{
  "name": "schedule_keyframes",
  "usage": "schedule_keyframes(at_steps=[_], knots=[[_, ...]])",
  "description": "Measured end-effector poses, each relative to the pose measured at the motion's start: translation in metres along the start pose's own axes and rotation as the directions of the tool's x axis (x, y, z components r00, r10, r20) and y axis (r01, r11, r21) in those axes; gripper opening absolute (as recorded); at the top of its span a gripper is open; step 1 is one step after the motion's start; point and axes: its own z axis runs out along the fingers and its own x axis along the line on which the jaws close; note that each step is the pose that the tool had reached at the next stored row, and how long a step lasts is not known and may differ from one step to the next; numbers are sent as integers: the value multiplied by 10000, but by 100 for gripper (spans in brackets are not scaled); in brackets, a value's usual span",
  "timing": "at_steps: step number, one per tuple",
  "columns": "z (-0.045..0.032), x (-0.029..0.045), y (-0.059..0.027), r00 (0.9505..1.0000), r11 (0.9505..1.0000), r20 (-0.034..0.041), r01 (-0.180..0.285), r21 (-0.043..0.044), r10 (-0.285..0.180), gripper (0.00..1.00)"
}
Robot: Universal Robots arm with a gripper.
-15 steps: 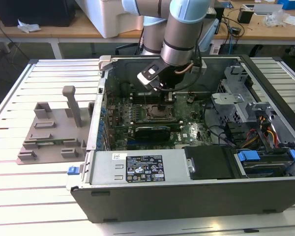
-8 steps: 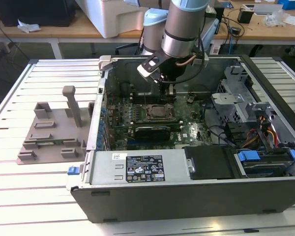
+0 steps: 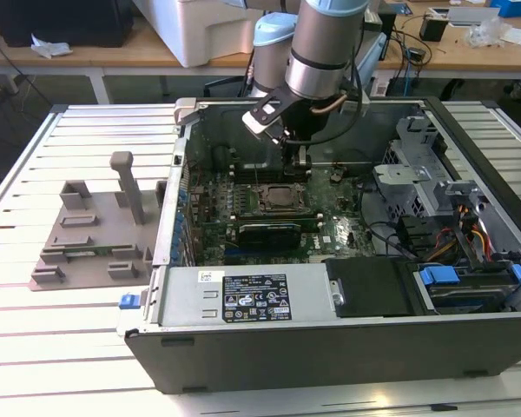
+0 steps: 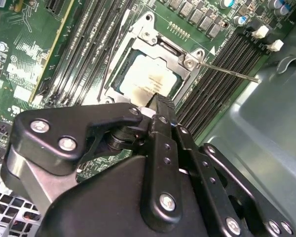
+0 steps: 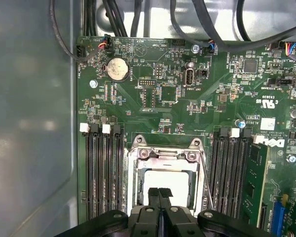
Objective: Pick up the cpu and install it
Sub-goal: 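Close the cpu cover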
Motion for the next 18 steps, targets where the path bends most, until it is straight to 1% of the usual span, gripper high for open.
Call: schedule_keyframes(at_steps=[10, 13, 16, 18], knots=[[-62, 3, -7, 10000, 10000, 3, 0, 1, 0, 11], [-137, 8, -16, 10000, 10000, 1, 0, 0, 0, 11], [-177, 10, -20, 10000, 10000, -1, 0, -1, 0, 11], [-184, 11, -21, 10000, 10000, -4, 1, -1, -1, 11]])
